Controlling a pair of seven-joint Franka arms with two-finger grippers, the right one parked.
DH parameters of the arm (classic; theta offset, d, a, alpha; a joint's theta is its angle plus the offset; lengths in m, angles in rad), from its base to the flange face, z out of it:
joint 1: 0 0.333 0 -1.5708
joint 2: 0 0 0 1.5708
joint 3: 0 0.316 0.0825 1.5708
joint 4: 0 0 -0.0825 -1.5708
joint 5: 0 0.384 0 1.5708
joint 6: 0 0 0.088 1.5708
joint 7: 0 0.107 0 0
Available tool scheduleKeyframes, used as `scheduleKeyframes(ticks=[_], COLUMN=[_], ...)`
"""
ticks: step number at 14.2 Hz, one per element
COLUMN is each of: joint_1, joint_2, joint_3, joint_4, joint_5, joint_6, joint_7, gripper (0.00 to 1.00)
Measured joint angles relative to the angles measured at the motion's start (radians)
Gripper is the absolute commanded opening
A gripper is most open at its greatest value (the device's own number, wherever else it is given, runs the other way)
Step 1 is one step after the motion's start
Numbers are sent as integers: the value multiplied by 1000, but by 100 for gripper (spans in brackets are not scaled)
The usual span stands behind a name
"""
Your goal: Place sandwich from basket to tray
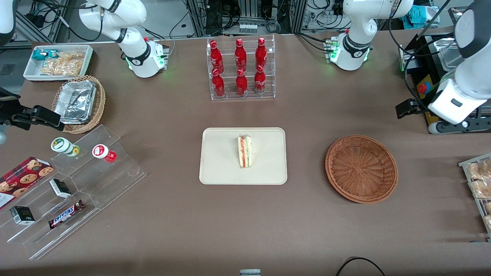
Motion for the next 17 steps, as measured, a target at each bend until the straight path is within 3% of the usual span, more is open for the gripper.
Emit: scheduleKeyframes(ticks=[17], joint_1=[0], joint_2=[-5], joint_3=[1], joint_4=[93], joint_5=[-30], joint_6=[1], joint_7=[7], gripper=[100])
